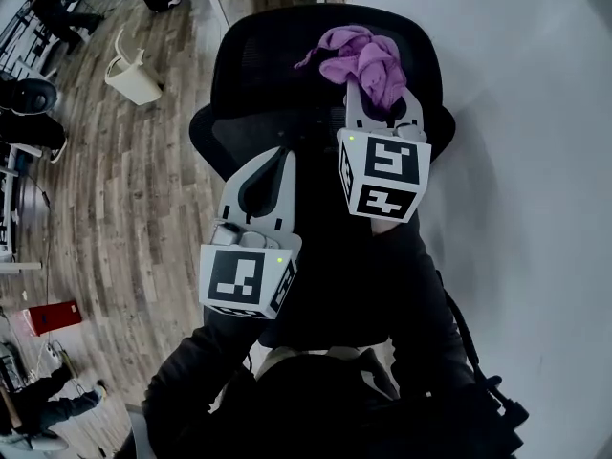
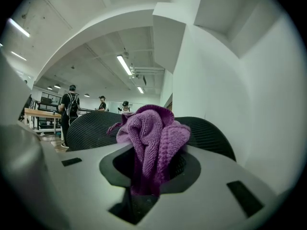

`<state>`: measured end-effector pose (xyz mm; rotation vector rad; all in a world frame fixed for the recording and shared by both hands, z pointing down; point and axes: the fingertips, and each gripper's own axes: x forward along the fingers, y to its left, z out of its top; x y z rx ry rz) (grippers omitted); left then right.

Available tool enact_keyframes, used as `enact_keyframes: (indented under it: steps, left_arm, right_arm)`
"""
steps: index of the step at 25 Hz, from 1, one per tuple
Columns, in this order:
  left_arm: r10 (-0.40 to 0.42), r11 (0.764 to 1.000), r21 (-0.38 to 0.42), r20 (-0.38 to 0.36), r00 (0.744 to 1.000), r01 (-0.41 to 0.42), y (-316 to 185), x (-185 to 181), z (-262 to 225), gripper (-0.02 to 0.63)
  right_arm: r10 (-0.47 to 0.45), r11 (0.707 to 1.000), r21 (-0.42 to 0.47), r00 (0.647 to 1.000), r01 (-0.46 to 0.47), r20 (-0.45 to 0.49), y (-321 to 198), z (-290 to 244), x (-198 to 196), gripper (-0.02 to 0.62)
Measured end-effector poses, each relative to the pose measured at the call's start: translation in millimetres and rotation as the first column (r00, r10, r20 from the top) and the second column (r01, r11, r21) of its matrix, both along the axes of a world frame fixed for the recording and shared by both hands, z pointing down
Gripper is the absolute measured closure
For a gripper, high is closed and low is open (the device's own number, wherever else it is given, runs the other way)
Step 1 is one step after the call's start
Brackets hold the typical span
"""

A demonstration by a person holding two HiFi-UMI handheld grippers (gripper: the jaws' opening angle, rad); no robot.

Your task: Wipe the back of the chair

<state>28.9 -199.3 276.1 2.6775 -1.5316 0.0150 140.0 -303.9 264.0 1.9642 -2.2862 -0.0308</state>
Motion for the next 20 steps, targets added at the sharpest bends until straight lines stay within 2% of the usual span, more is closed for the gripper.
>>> enact_keyframes:
  steps: [5,11,20]
  left_arm:
    - [0.027,0.999,0.033,-0.022,0.999,-0.026,-26.7,26.7,-17.2,0.598]
    - [0.067,0.997,0.049,-0.043,0.997,-0.064,-33.7,54.1,-34.9,0.598]
    - [0.085,0.995,0.047,-0.067,0.994,-0.082,-40.5,73.4,-42.9,0.598]
  right_arm:
    - [0.041,0.999,0.005,0.999,-0.041,-0.008,9.0,-2.9,26.7,0.497]
    - [0.071,0.997,0.011,0.997,-0.071,-0.009,17.1,-13.6,51.7,0.497]
    - [0.078,0.997,0.024,0.997,-0.078,-0.019,22.1,-29.6,70.0,0.497]
